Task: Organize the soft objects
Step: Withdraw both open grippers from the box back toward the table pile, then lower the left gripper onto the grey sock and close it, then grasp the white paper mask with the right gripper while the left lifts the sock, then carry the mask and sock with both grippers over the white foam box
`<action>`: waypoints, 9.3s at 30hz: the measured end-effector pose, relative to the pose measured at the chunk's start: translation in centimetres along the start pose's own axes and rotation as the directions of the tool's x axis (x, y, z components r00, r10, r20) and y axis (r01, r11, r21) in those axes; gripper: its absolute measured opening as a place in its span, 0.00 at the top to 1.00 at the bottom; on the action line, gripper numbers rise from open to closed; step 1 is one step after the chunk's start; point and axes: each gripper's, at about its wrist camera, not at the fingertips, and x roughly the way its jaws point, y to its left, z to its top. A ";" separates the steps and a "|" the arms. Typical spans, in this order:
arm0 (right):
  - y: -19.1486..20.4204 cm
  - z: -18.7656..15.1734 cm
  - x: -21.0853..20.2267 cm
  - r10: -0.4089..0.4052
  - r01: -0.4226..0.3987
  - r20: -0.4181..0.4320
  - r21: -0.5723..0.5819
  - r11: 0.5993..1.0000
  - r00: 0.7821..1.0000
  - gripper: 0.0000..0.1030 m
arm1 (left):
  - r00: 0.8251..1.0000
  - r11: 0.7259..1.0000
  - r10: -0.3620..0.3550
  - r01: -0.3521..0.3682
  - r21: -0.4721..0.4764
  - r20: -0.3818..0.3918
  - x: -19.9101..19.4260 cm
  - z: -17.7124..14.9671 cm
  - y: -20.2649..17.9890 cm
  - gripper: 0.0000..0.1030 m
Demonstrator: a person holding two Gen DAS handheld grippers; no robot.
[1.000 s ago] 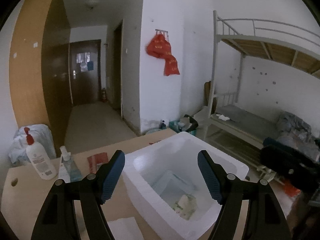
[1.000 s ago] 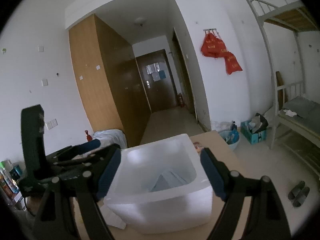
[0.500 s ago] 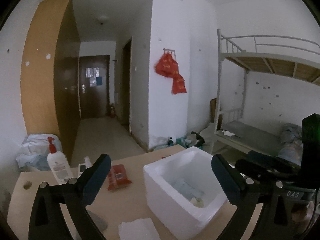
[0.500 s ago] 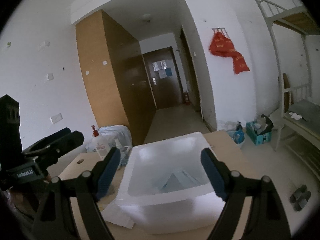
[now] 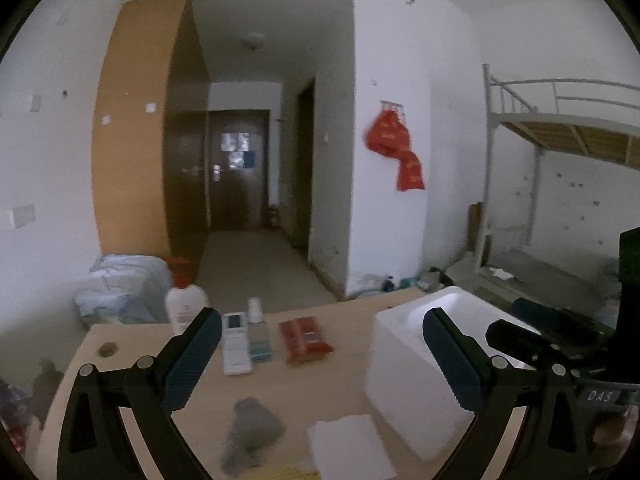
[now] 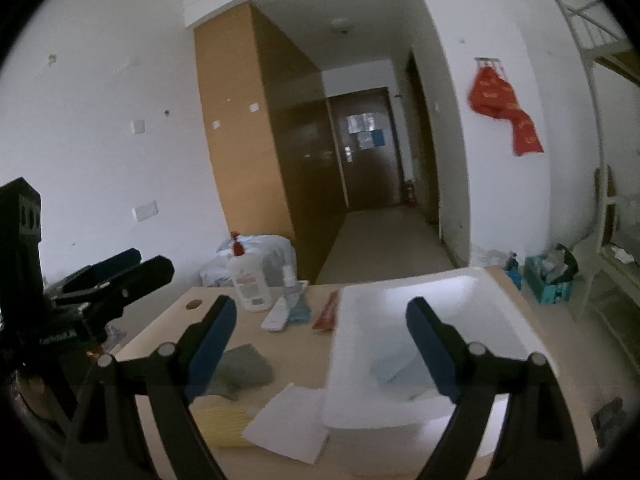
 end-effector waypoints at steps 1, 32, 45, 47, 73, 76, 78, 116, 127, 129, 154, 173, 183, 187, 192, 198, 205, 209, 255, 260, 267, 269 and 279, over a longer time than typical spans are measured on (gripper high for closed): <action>0.6 0.0 0.2 0.004 -0.004 -0.003 -0.011 1.000 1.000 0.13 | 1.000 1.000 0.014 -0.014 -0.006 0.003 -0.4 -0.1 0.6 0.02; 12.8 -4.5 5.9 -0.046 0.014 -0.150 -0.206 0.978 0.988 0.11 | 0.950 0.947 0.299 -0.307 -0.094 -0.091 -6.1 -8.2 11.5 0.02; 11.2 -6.0 6.1 -0.098 0.071 -0.168 -0.160 0.985 0.981 0.11 | 0.936 0.929 0.341 -0.350 -0.119 -0.088 -6.2 -10.1 11.6 0.02; 10.9 -6.3 6.1 -0.103 0.075 -0.172 -0.159 0.984 0.980 0.11 | 0.936 0.931 0.337 -0.347 -0.114 -0.098 -5.8 -10.3 11.6 0.02; 6.5 -9.9 10.2 -0.046 0.015 -0.340 -0.093 0.996 0.939 0.11 | 0.959 0.971 0.180 -0.209 -0.118 -0.217 2.3 -12.4 12.0 0.02; 6.3 -10.2 10.8 -0.036 0.006 -0.357 -0.084 0.996 0.933 0.11 | 0.956 0.977 0.143 -0.178 -0.119 -0.255 4.2 -12.5 11.8 0.02; 6.2 -10.6 11.2 -0.033 0.002 -0.375 -0.081 0.997 0.926 0.11 | 0.951 0.979 0.122 -0.163 -0.123 -0.285 5.3 -12.7 11.7 0.02; 5.3 -12.2 15.1 -0.053 0.000 -0.476 -0.111 0.994 0.878 0.11 | 0.914 0.984 0.008 -0.079 -0.157 -0.406 11.1 -14.1 12.0 0.94; 4.9 -12.9 15.3 -0.208 0.150 -0.480 -0.158 0.976 0.852 0.14 | 0.940 0.987 -0.015 -0.041 -0.155 -0.341 9.3 -13.3 11.6 0.94; 5.0 -13.1 15.3 -0.210 0.153 -0.489 -0.155 0.976 0.847 0.19 | 0.941 0.988 -0.020 -0.032 -0.149 -0.336 9.1 -13.3 11.4 0.94; 4.6 -13.3 12.4 -0.080 0.088 -0.438 -0.002 0.996 0.895 0.91 | 0.962 0.993 -0.010 -0.022 -0.114 -0.273 7.6 -12.9 10.7 0.94; 7.0 -9.0 6.8 -0.019 0.013 -0.250 -0.026 1.000 0.968 0.91 | 0.991 0.995 0.036 -0.048 -0.093 -0.126 -0.7 -10.2 9.2 0.94; 9.5 -8.0 2.0 -0.042 0.033 -0.121 -0.082 0.996 0.992 0.91 | 0.990 0.989 0.122 -0.127 -0.077 -0.069 -5.9 -10.5 7.8 0.94; 10.2 -7.8 0.3 -0.041 0.034 -0.078 -0.095 0.995 0.996 0.91 | 0.986 0.986 0.149 -0.153 -0.061 -0.071 -8.0 -11.4 7.0 0.94; 10.9 -8.2 -1.0 -0.027 0.021 -0.058 -0.108 0.994 0.998 0.91 | 0.984 0.983 0.169 -0.172 -0.061 -0.053 -9.9 -11.8 6.8 0.94; 11.0 -8.3 -2.3 -0.020 0.016 -0.036 -0.106 0.994 0.999 0.91 | 0.984 0.983 0.178 -0.177 -0.045 -0.002 -12.0 -11.5 6.0 0.94; 9.5 -8.6 -4.5 -0.079 0.078 -0.012 -0.088 0.993 0.997 0.91 | 0.994 0.994 0.110 -0.110 -0.024 0.022 -12.6 -11.3 3.8 0.94; 7.7 -8.8 -6.5 -0.147 0.147 0.007 -0.062 0.987 0.989 0.91 | 0.998 0.999 0.044 -0.044 0.005 0.037 -12.3 -10.9 1.7 0.94; -0.2 -5.1 -10.1 -0.382 0.381 0.078 0.028 0.924 0.921 0.91 | 0.975 0.972 -0.214 0.208 0.106 0.053 -5.2 -4.9 -8.9 0.94; -1.0 -3.8 -9.0 -0.381 0.380 0.080 0.025 0.925 0.921 0.91 | 0.975 0.970 -0.220 0.214 0.112 0.044 -3.4 -3.2 -9.2 0.94; -2.0 -2.1 -7.5 -0.384 0.383 0.081 0.027 0.923 0.920 0.91 | 0.974 0.969 -0.226 0.221 0.111 0.036 -0.9 -1.4 -9.5 0.94; -2.2 -1.8 -7.1 -0.384 0.383 0.085 0.024 0.923 0.919 0.91 | 0.973 0.969 -0.226 0.221 0.111 0.036 0.0 -0.9 -9.6 0.94; -3.7 -0.3 -4.1 -0.378 0.377 0.060 0.015 0.926 0.924 0.91 | 0.969 0.965 -0.246 0.242 0.103 0.028 3.7 0.6 -10.0 0.94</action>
